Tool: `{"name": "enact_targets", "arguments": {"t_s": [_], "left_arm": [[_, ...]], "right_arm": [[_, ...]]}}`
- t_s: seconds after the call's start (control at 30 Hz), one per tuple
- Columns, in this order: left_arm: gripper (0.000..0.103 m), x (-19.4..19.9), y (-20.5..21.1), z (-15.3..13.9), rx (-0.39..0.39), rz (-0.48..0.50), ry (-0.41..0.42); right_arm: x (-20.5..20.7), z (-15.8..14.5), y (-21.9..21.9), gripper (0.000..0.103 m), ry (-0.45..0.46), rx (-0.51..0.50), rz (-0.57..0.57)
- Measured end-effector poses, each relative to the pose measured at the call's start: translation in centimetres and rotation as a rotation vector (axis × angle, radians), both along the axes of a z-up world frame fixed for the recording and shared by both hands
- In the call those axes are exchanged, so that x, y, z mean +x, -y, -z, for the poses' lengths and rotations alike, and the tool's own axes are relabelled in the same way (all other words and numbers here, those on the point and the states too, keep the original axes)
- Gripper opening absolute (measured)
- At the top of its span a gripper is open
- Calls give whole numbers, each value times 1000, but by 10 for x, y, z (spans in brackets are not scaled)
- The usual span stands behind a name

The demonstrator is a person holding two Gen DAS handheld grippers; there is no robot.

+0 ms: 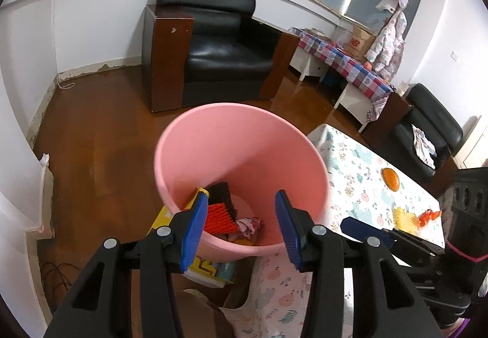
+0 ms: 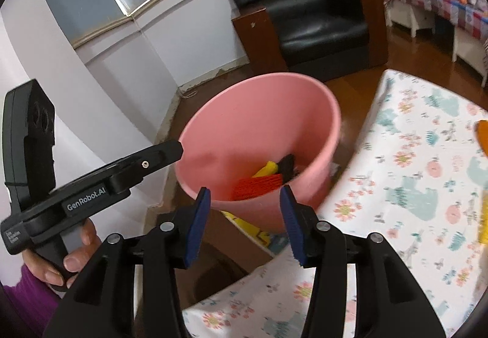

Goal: Collect trash
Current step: 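Move both tools back over the yellow foam net and orange bag, then grasp the yellow foam net with the left tool while the right tool reaches for the orange bag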

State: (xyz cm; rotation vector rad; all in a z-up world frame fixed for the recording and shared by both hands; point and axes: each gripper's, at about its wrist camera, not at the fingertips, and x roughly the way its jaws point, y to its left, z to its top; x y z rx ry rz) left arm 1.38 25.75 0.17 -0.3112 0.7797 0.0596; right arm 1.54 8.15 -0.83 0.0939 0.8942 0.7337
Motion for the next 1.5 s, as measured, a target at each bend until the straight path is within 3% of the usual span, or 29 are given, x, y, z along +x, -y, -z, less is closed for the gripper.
{"name": "enact_targets", "arguments": {"t_s": [0.23,0.9,1.23,1.5], "left_arm": [[45,9,44,1,20,74,-8],[45,63,245,22,85,459,-41],[45,94,306,47,92,561,-106],[45,117,341,76,126,556,-162]], "right_arm": [[-10,-4,46,48,67,-54,113],[-32,9,271,48,84,-136,580],[-30,18,308,48,61,-112,659],[-30,20,317,48,53,-100,680]]}}
